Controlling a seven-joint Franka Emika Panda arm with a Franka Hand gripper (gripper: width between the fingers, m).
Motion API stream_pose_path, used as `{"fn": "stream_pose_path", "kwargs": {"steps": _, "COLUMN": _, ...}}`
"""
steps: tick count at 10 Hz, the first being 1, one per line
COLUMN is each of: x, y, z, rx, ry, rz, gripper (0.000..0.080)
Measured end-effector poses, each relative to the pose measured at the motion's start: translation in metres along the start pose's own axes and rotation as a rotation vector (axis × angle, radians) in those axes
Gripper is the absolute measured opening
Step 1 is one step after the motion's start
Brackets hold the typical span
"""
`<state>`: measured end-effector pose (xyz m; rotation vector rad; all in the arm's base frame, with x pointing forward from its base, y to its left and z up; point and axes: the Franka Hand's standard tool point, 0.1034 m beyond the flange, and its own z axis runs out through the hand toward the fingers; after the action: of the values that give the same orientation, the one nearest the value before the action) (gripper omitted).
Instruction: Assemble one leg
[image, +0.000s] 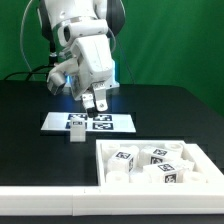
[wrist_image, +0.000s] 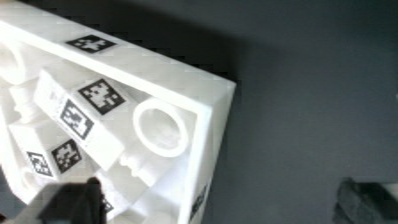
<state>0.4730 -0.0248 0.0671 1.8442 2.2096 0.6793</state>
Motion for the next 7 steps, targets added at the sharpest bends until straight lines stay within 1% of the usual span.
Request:
{"fn": "stream_pose_path", "kwargs": {"steps": 2, "x": -0.001, "y": -0.001, "z": 0.000, "rx": 0.001, "ry": -0.001, "rz": 0.108, "gripper": 0.0649}}
{"fn": "stream_pose_path", "kwargs": {"steps": 3, "x": 0.000, "y": 0.003, "z": -0.002, "rx": -0.009, "ry": -0.007, "rz": 0.219, "gripper": 0.0649}}
{"fn": "stream_pose_path", "kwargs": {"steps": 4, "x": 0.006, "y": 0.016, "z": -0.012, "rx": -0.033, "ry": -0.040, "rz": 0.381, "gripper": 0.0649}}
{"fn": "stream_pose_path", "kwargs": {"steps": 5, "x": 0.007, "y": 0.022, "z": -0.020, "rx": -0.036, "ry": -0.070, "rz": 0.472, "gripper": 0.0649}}
{"fn": "stream_pose_path", "kwargs": {"steps": 6, "x": 0.000, "y": 0.026, "z": -0.025, "rx": -0.040, "ry": -0.099, "rz": 0.664, "gripper": 0.0649}}
{"fn": "stream_pose_path", "kwargs": {"steps": 7, "x": 0.001, "y": 0.027, "z": -0.026, "rx": -0.044, "ry": -0.116, "rz": 0.841, "gripper": 0.0649}}
